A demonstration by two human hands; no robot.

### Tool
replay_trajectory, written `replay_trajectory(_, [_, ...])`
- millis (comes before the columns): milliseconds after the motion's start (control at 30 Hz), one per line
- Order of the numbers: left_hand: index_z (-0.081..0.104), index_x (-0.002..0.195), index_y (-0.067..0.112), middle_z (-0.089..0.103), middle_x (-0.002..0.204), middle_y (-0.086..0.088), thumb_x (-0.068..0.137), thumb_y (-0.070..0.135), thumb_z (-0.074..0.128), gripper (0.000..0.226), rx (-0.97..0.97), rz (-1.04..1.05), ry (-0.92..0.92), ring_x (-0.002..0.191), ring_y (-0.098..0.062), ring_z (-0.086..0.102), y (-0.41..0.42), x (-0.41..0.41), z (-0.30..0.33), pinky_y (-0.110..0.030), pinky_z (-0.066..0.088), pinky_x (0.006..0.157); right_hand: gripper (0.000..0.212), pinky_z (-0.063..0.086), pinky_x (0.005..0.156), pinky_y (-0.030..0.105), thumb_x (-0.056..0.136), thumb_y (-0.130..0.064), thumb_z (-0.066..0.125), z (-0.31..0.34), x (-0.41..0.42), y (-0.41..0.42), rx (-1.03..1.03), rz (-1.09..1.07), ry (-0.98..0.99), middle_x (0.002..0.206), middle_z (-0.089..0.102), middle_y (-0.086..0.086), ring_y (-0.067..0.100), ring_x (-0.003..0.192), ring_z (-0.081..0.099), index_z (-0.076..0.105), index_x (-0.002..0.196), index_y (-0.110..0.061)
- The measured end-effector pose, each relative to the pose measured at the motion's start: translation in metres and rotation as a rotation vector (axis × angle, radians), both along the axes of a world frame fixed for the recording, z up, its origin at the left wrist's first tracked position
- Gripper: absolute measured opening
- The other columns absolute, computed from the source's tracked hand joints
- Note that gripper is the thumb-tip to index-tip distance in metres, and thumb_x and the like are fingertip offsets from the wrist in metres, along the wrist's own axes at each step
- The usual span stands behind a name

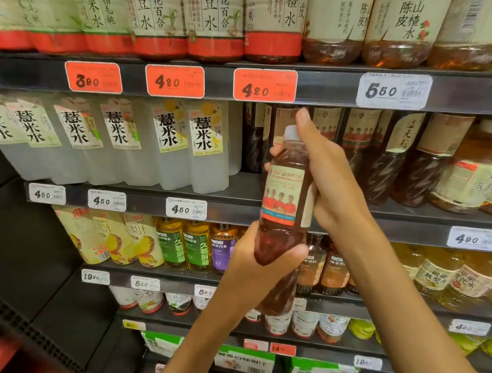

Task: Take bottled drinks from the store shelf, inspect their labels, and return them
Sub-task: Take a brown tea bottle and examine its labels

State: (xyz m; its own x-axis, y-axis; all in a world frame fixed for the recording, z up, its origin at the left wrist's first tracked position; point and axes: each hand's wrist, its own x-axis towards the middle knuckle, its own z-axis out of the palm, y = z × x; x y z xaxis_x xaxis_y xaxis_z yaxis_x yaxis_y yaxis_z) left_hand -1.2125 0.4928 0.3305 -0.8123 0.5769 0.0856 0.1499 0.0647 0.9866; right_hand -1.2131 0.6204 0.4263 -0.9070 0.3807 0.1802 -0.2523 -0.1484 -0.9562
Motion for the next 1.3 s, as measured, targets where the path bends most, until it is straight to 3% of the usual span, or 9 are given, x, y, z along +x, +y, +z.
replay_trajectory(100, [0.063,0.105,0.029,0.071,0.089,0.0,0.063,0.055,0.07,0.05,0.238,-0.16,-0.278,0.078,-0.014,0.069,-0.008,-0.006,-0.003,-0.027,0.054,0.068,0.037,0.054,0.085,0.034,0.094,-0.044,0.051,-0.003,-0.003,0.001,-0.088,0.127,-0.024,0.097,0.07,0.008,0.018,0.09,0.067,0.064,0.11,-0.012])
replay_trajectory(233, [0.064,0.115,0.014,0.065,0.095,-0.014,0.079,0.05,0.069,0.052,0.469,-0.371,-0.47,0.077,-0.023,0.065,-0.022,-0.021,-0.001,-0.034,0.055,0.067,0.041,0.045,0.1,0.044,0.097,-0.017,0.049,-0.016,-0.006,-0.002,-0.175,0.286,-0.014,0.133,0.056,0.018,0.025,0.113,0.056,0.047,0.138,-0.013])
replay_trajectory(467, [0.057,0.123,0.03,0.071,0.11,0.0,0.074,0.06,0.062,0.058,0.217,-0.031,-0.163,0.103,-0.015,0.067,-0.021,-0.043,0.008,-0.026,0.056,0.081,0.043,0.05,0.094,0.035,0.096,-0.008,0.05,-0.012,-0.023,-0.011,-0.221,0.202,0.134,0.123,0.061,0.016,0.022,0.108,0.06,0.045,0.139,-0.006])
replay_trajectory(667, [0.051,0.113,0.04,0.065,0.105,0.013,0.08,0.024,0.074,0.044,0.172,0.119,0.086,0.093,0.006,0.063,-0.013,-0.052,0.002,-0.008,0.049,0.072,0.05,0.047,0.101,0.042,0.094,-0.013,0.056,-0.017,-0.044,-0.017,-0.164,0.044,0.011,0.13,0.057,0.02,0.028,0.117,0.059,0.039,0.141,-0.005])
replay_trajectory(833, [0.046,0.126,0.03,0.063,0.116,0.012,0.08,0.013,0.075,0.057,0.234,0.149,0.158,0.106,0.004,0.06,-0.004,-0.076,0.003,-0.011,0.049,0.085,0.039,0.052,0.086,0.028,0.093,-0.018,0.06,-0.008,-0.058,-0.023,0.205,-0.157,0.052,0.12,0.061,0.017,0.018,0.102,0.062,0.046,0.126,-0.003])
replay_trajectory(933, [0.042,0.133,0.03,0.058,0.125,0.016,0.08,0.007,0.074,0.066,0.23,0.202,0.236,0.116,0.004,0.054,0.004,-0.087,0.004,-0.016,0.045,0.096,0.031,0.052,0.09,0.041,0.095,-0.02,0.057,-0.007,-0.06,-0.022,0.484,-0.222,0.074,0.11,0.064,0.007,0.017,0.102,0.063,0.051,0.122,-0.005])
replay_trajectory(1067, [0.035,0.129,0.046,0.052,0.112,0.045,0.08,0.012,0.075,0.072,0.175,0.265,0.335,0.11,0.024,0.045,0.012,-0.095,0.005,0.002,0.037,0.084,0.05,0.043,0.103,0.027,0.096,-0.022,0.056,-0.024,-0.057,-0.017,0.504,-0.294,0.073,0.141,0.047,0.006,0.004,0.121,0.047,0.039,0.14,-0.01])
replay_trajectory(1200, [0.038,0.142,0.033,0.055,0.127,0.007,0.079,0.017,0.076,0.075,0.161,0.279,0.33,0.122,-0.004,0.05,0.019,-0.094,0.003,-0.025,0.044,0.101,0.039,0.049,0.092,0.018,0.092,-0.014,0.063,-0.034,-0.048,-0.016,0.402,-0.46,0.213,0.127,0.057,0.005,-0.001,0.107,0.057,0.05,0.128,-0.011])
replay_trajectory(1300, [0.037,0.144,0.031,0.054,0.13,0.001,0.08,0.019,0.076,0.075,0.177,0.327,0.336,0.124,-0.011,0.049,0.02,-0.094,0.005,-0.038,0.043,0.105,0.028,0.05,0.083,0.014,0.091,-0.009,0.062,-0.037,-0.042,-0.008,0.5,-0.584,0.284,0.116,0.057,0.005,-0.001,0.101,0.059,0.056,0.119,-0.009])
